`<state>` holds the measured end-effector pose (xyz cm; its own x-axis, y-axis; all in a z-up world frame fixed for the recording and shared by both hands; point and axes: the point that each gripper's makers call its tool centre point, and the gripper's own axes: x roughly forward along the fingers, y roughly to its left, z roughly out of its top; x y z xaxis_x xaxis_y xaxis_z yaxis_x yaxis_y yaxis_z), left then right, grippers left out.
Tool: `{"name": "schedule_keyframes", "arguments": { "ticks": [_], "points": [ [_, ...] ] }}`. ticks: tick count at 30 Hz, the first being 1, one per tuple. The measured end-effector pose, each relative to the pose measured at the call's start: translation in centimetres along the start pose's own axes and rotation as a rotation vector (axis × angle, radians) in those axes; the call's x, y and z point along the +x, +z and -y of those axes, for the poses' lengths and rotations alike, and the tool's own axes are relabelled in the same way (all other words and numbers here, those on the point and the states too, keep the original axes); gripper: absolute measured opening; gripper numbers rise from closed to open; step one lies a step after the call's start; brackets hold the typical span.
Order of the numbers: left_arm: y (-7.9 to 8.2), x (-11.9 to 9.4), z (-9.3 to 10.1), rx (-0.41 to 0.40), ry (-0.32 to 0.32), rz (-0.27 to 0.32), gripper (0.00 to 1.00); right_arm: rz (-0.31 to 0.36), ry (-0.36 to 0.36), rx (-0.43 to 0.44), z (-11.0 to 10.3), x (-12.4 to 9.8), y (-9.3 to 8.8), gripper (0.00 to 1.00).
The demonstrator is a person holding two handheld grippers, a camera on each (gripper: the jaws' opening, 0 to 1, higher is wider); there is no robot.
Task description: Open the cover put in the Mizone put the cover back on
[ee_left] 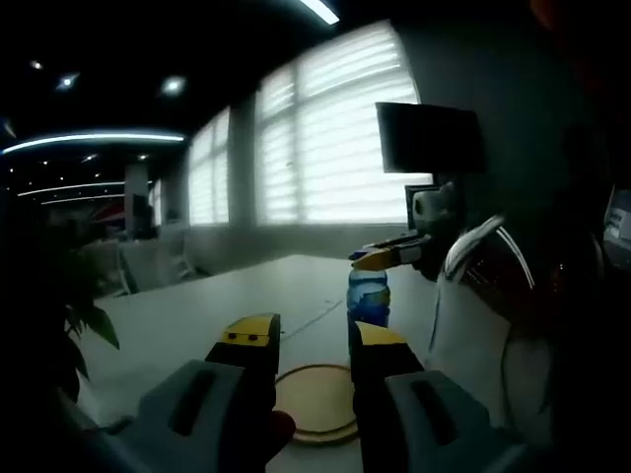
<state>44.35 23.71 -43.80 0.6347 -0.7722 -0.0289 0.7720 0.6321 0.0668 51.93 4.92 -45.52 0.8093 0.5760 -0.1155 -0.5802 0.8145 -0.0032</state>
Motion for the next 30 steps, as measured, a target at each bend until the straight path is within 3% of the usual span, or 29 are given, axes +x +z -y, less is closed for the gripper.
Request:
{"name": "schedule_keyframes", "arguments": {
  "ticks": [12, 24, 30],
  "points": [
    [0.4, -0.3, -0.6, 0.003, 0.015, 0.008, 0.21, 0.011, 0.026, -0.01, -1.6, 0.3, 0.4, 0.21],
    [0.4, -0.3, -0.4, 0.006, 0.008, 0.005, 0.21, 0.08, 0.053, -0.007, -3.1, -0.2, 3.0, 0.21],
    [0.6, -0.5, -0.6, 0.004, 0.015, 0.013, 0.21, 0.105, 0.068, 0.002, -3.7, 1.0, 4.2, 0.2]
  ]
}}
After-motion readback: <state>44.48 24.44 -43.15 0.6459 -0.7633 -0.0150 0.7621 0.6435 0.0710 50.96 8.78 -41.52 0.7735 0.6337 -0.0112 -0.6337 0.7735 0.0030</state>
